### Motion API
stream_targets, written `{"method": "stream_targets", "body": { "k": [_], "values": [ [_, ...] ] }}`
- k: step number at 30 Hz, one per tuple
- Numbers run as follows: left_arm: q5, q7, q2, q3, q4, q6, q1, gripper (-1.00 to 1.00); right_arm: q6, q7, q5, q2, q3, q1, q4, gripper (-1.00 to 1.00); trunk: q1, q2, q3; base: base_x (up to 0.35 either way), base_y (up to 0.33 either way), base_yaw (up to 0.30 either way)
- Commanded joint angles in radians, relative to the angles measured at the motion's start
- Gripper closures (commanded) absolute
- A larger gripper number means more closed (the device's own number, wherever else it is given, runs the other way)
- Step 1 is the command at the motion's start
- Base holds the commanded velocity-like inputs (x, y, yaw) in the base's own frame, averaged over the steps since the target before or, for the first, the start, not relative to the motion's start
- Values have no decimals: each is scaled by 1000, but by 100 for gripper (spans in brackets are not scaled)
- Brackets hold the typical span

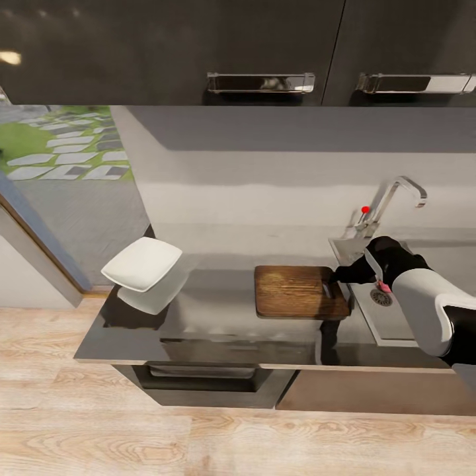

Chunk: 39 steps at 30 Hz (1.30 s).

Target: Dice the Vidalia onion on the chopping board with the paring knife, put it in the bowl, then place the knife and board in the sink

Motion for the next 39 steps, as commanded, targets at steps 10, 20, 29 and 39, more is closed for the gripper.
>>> {"method": "stream_targets", "body": {
  "k": [10,20,29,39],
  "values": [
    [1,0,0,0,0,-3,0,-100,10,24,11,4,-11,-1,-50,-100,1,-2,-2,0,0,0],
    [1,0,0,0,0,-3,0,-100,80,63,9,3,-11,-1,-321,-100,1,-2,-2,0,0,0],
    [1,0,0,0,0,-3,0,-100,83,65,10,0,-8,-1,-347,-100,1,-2,-2,-24,0,0],
    [1,0,0,0,0,-3,0,-100,82,65,11,0,-5,-1,-349,-100,1,-2,-2,-246,0,0]
  ]
}}
